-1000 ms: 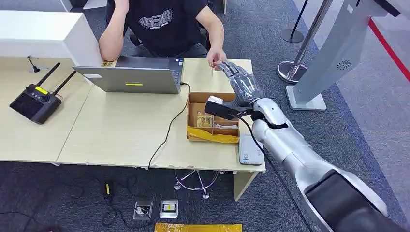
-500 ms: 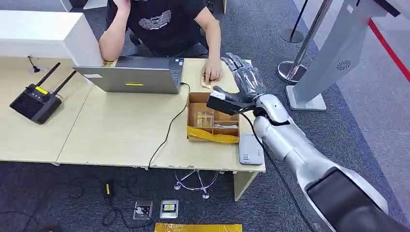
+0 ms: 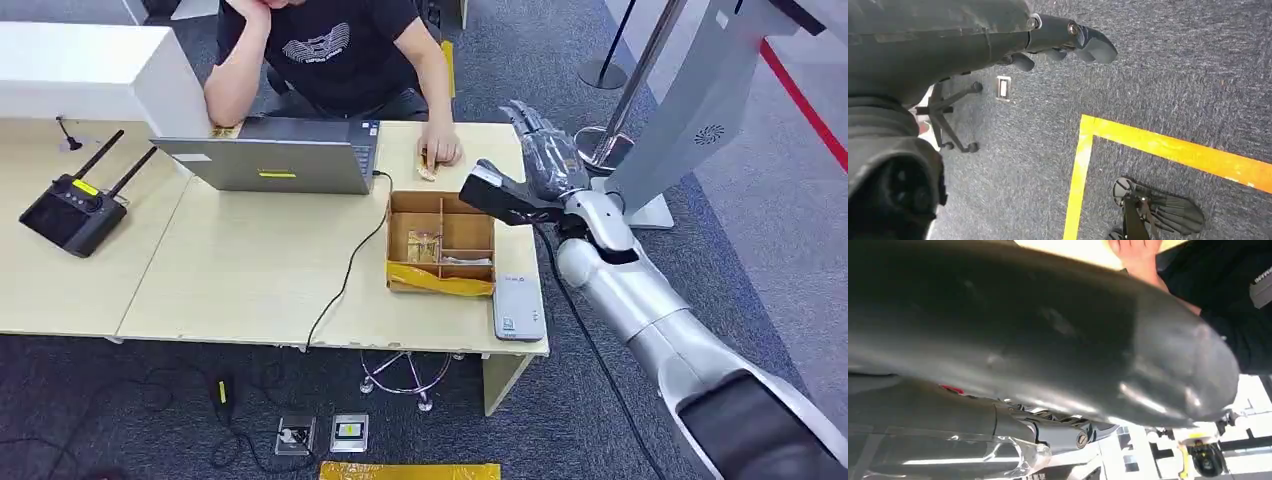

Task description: Pass the card to the sensor for recognition and then transmit it.

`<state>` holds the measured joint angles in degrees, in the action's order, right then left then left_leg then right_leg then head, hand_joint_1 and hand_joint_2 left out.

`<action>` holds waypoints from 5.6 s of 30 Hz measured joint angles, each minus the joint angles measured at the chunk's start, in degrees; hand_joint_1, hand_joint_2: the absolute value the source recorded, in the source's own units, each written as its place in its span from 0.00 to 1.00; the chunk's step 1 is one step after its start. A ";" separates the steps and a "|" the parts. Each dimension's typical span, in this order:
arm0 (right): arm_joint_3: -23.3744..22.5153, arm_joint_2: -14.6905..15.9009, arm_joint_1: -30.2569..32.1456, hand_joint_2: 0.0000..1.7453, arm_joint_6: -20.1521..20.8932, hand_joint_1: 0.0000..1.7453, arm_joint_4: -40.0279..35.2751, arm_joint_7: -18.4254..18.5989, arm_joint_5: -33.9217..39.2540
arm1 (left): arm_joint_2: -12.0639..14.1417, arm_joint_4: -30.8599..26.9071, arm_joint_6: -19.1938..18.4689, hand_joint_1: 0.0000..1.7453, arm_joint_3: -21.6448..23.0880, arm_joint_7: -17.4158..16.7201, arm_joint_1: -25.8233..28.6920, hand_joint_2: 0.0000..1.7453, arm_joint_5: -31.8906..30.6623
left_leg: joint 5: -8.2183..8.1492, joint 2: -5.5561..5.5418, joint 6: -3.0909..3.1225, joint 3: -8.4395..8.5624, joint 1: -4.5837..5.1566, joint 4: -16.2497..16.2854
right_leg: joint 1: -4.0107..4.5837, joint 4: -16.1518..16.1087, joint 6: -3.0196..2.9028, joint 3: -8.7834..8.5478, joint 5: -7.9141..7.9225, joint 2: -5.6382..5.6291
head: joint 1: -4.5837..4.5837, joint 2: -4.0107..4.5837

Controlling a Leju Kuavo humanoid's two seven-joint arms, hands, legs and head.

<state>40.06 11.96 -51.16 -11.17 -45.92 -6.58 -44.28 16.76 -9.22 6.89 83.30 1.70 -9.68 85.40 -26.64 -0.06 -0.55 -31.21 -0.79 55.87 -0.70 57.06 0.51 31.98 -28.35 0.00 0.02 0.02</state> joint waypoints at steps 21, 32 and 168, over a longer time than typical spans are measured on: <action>-8.41 8.46 21.70 1.00 16.41 0.00 -41.85 23.43 -3.23 | -1.40 0.00 3.12 0.00 -0.81 -3.21 0.06 0.00 2.43 | -0.08 -0.01 0.01 0.00 -0.01 0.02 | 0.01 0.00 0.00 -0.02 -0.01 0.01 | -0.02 0.00; -9.44 8.28 29.96 1.00 13.46 0.00 -53.22 25.77 -10.14 | -1.99 0.00 3.43 0.00 -0.85 -3.21 -0.03 0.00 2.14 | -0.08 0.02 0.00 -0.01 0.00 0.02 | 0.00 -0.01 0.00 -0.04 -0.01 -0.01 | -0.02 0.00; -4.07 -9.27 23.13 1.00 10.07 0.00 -13.92 23.95 -22.05 | -0.57 0.09 0.24 0.00 -1.73 -3.67 -0.53 0.00 -1.27 | -0.07 0.01 0.00 -0.07 -0.02 0.03 | 0.03 0.01 0.00 0.02 -0.01 -0.06 | 0.00 0.00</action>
<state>36.00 2.69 -28.03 -1.09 -59.85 17.38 -66.34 16.20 -9.14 7.13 81.57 -1.97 -10.20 84.13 -26.71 -0.05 -0.55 -31.28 -0.81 55.90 -0.67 57.07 0.51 32.00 -28.36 -0.06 0.02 0.02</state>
